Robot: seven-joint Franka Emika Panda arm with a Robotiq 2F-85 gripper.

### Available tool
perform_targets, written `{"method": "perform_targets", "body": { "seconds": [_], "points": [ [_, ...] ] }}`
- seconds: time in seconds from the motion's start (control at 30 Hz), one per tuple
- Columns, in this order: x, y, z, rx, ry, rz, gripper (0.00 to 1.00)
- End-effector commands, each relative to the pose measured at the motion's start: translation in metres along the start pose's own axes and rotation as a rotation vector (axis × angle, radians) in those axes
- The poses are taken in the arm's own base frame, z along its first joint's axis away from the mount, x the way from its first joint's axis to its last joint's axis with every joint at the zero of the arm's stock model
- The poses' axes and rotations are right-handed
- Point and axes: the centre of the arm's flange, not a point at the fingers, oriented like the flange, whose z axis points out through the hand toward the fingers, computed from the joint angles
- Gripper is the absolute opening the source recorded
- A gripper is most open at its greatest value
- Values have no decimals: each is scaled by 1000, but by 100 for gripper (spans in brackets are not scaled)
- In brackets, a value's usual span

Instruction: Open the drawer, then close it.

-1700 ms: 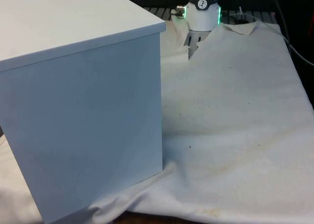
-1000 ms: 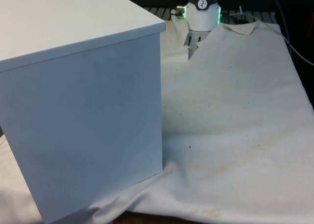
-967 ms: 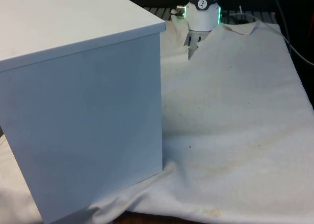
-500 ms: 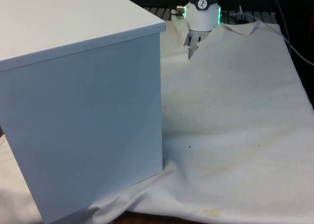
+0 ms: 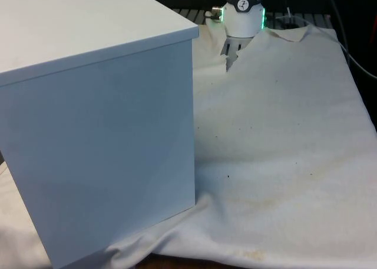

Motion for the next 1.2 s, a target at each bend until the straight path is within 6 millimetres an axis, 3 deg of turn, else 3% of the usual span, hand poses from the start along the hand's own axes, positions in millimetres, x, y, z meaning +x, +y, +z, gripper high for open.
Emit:
{"method": "perform_targets", "body": {
  "seconds": [0.0, 1.17],
  "points": [
    [0, 1, 0, -7, 26, -12, 100],
    [4, 2, 36, -73, 142, -242, 100]
  ]
}}
